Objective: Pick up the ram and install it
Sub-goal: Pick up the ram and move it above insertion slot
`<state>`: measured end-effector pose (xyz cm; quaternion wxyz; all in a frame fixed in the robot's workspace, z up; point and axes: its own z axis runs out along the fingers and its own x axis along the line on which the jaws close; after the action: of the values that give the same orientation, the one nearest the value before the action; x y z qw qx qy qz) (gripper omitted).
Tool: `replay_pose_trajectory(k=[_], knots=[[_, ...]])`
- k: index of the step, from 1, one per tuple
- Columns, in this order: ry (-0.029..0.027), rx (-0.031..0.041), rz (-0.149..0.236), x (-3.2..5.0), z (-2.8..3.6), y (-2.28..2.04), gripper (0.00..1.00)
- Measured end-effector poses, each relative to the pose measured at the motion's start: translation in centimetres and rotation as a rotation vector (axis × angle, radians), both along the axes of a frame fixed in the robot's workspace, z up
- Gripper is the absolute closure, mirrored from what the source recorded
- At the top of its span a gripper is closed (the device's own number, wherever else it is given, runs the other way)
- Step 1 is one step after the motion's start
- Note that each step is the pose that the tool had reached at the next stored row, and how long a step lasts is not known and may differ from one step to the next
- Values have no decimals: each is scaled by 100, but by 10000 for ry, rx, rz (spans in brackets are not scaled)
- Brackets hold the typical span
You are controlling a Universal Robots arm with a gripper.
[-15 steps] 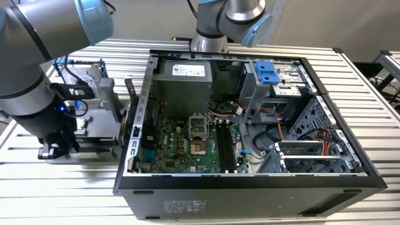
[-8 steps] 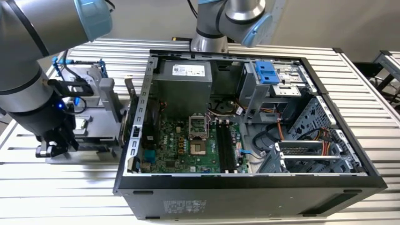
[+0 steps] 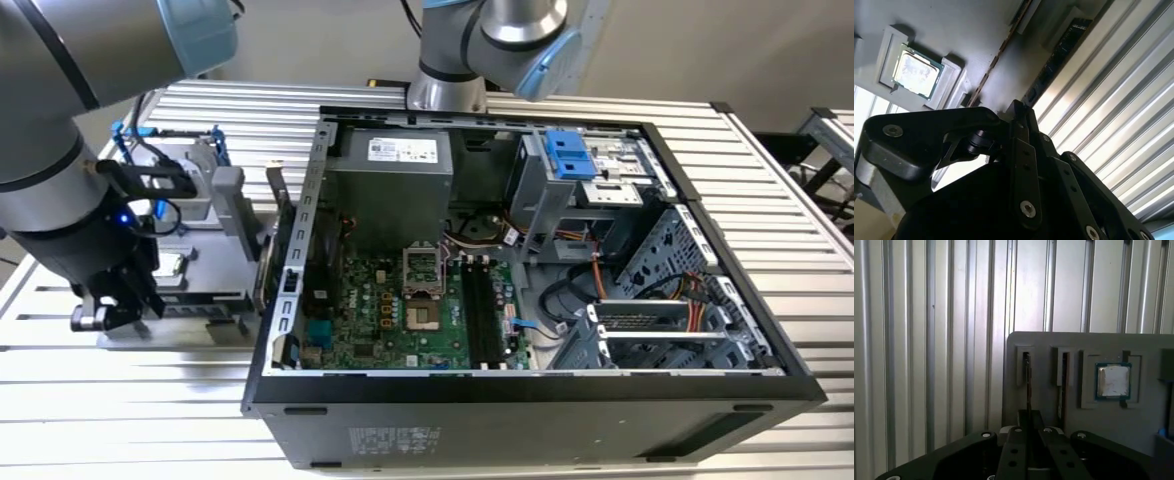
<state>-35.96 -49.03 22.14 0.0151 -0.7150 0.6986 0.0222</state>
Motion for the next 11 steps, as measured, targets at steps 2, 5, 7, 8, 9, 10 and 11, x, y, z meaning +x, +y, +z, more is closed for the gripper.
replay_pose_trajectory(k=[2, 5, 7, 8, 9, 10, 11], knots=[[2, -1, 0, 0, 11, 0, 100], [2, -1, -1, -1, 34, 0, 100], [1, -1, 0, 0, 57, 0, 100], [2, -1, 0, 0, 73, 0, 100], [1, -1, 0, 0, 89, 0, 100], [1, -1, 0, 0, 105, 0, 100], [2, -1, 0, 0, 119, 0, 100]])
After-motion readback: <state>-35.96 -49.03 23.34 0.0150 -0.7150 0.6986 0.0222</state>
